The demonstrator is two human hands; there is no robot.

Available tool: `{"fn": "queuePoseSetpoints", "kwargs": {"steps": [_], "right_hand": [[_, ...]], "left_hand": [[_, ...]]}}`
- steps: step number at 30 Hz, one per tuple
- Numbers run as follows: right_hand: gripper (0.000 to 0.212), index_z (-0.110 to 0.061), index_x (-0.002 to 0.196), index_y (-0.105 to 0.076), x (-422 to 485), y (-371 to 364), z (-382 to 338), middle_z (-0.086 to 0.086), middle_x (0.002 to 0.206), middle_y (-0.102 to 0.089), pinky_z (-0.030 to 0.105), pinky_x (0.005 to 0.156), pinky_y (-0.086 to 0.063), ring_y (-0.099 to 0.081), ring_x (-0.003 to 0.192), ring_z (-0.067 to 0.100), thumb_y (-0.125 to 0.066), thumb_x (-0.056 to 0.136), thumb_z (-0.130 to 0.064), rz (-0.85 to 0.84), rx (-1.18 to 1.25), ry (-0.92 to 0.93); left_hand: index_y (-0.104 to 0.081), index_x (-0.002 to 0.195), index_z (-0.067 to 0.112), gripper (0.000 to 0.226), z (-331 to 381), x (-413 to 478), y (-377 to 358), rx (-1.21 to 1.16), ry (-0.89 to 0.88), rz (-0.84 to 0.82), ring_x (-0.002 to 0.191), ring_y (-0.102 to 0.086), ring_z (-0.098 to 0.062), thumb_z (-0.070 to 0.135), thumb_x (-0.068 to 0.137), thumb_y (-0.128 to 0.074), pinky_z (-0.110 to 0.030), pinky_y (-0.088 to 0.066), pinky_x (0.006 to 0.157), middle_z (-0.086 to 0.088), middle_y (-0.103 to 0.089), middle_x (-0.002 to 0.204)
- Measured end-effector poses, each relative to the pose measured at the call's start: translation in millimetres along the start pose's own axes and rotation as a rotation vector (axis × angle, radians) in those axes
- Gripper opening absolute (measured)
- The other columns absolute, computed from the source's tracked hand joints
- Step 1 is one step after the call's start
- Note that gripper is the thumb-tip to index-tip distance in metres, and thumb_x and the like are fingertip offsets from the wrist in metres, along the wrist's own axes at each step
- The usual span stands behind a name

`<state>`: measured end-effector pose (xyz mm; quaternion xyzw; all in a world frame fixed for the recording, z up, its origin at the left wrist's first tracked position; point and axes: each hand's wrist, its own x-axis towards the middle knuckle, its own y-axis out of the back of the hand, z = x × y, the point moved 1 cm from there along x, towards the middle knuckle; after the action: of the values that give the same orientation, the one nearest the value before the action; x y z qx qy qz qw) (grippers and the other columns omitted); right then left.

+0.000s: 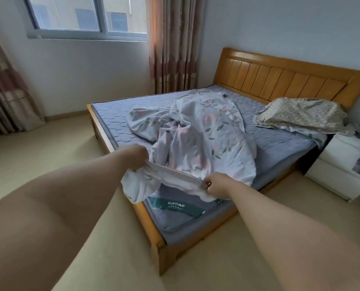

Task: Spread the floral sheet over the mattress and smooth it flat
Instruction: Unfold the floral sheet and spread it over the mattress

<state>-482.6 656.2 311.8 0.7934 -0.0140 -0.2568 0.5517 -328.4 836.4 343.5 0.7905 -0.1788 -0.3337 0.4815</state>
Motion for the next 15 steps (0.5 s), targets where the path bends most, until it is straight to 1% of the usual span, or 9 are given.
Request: {"fn": "queuePoseSetpoints", "kwargs": {"steps": [1,4,5,6,7,8,10,12,15], "right_hand": [[0.033,-0.007,0.118,-0.060,-11,-11,1,0.013,0.114,-0.058,0.027,0.076,-0.038,-0.053,0.099,0.028,-0.041,0.091,-0.003,-0.044,-0.032,0.002],[0.030,-0.007,0.116,-0.061,-36,-34,-1,0.009,0.102,-0.052,0.026,0.076,-0.038,-0.048,0.091,0.023,-0.047,0.090,-0.005,-0.130,-0.099,-0.013],[0.030,-0.009,0.118,-0.061,-43,-41,-5,0.008,0.103,-0.053,0.026,0.078,-0.040,-0.049,0.093,0.022,-0.052,0.089,-0.009,-0.177,-0.111,-0.017],[0.034,-0.011,0.122,-0.060,-50,-45,-9,0.007,0.108,-0.055,0.026,0.081,-0.043,-0.052,0.097,0.020,-0.058,0.088,-0.015,-0.242,-0.108,-0.017],[0.041,-0.013,0.127,-0.057,-57,-47,-13,0.005,0.116,-0.056,0.026,0.085,-0.046,-0.054,0.101,0.018,-0.063,0.088,-0.023,-0.324,-0.095,-0.017],[0.046,-0.014,0.131,-0.054,-63,-47,-17,0.003,0.122,-0.056,0.022,0.085,-0.048,-0.055,0.101,0.014,-0.064,0.088,-0.027,-0.418,-0.058,-0.029],[0.048,-0.011,0.135,-0.050,-69,-47,-24,0.004,0.128,-0.058,0.017,0.076,-0.050,-0.058,0.092,0.011,-0.060,0.091,-0.028,-0.539,0.074,-0.076],[0.046,-0.008,0.136,-0.047,-68,-45,-28,0.008,0.132,-0.058,0.019,0.070,-0.049,-0.056,0.093,0.016,-0.054,0.096,-0.029,-0.491,0.158,-0.109],[0.041,-0.008,0.134,-0.049,-61,-41,-34,0.009,0.119,-0.062,0.016,0.051,-0.039,-0.054,0.090,0.018,-0.047,0.098,-0.028,-0.268,0.125,-0.076]], "left_hand": [[-0.057,0.128,0.011,0.037,7,-8,-7,0.053,-0.014,-0.028,0.113,-0.056,-0.024,0.011,0.091,-0.052,-0.032,-0.047,0.097,-0.007,-0.059,0.121],[-0.061,0.122,0.006,0.034,29,-30,-25,0.135,-0.041,-0.133,0.095,-0.056,-0.021,0.016,0.090,-0.056,-0.031,-0.046,0.088,-0.004,-0.055,0.090],[-0.062,0.122,0.006,0.036,34,-36,-36,0.140,-0.059,-0.190,0.092,-0.055,-0.020,0.020,0.089,-0.059,-0.031,-0.046,0.087,-0.003,-0.056,0.089],[-0.060,0.125,0.008,0.041,37,-42,-45,0.134,-0.064,-0.305,0.093,-0.055,-0.019,0.026,0.088,-0.061,-0.031,-0.046,0.090,-0.004,-0.062,0.098],[-0.055,0.130,0.010,0.050,38,-46,-55,0.111,-0.040,-0.444,0.101,-0.056,-0.019,0.035,0.087,-0.063,-0.032,-0.045,0.095,-0.006,-0.063,0.117],[-0.048,0.137,0.011,0.062,38,-50,-64,0.050,-0.005,-0.573,0.114,-0.056,-0.022,0.042,0.086,-0.063,-0.033,-0.043,0.101,-0.007,-0.056,0.134],[-0.038,0.144,0.014,0.074,38,-58,-74,-0.018,0.021,-0.709,0.132,-0.045,-0.025,0.050,0.084,-0.062,-0.034,-0.037,0.110,-0.006,-0.042,0.149],[-0.039,0.144,0.012,0.068,37,-62,-73,-0.119,0.024,-0.697,0.134,-0.043,-0.025,0.047,0.089,-0.057,-0.033,-0.036,0.110,-0.006,-0.041,0.149],[-0.043,0.140,0.005,0.053,34,-61,-61,-0.240,0.039,-0.478,0.123,-0.053,-0.025,0.035,0.097,-0.050,-0.029,-0.046,0.091,-0.012,-0.050,0.141]]}}
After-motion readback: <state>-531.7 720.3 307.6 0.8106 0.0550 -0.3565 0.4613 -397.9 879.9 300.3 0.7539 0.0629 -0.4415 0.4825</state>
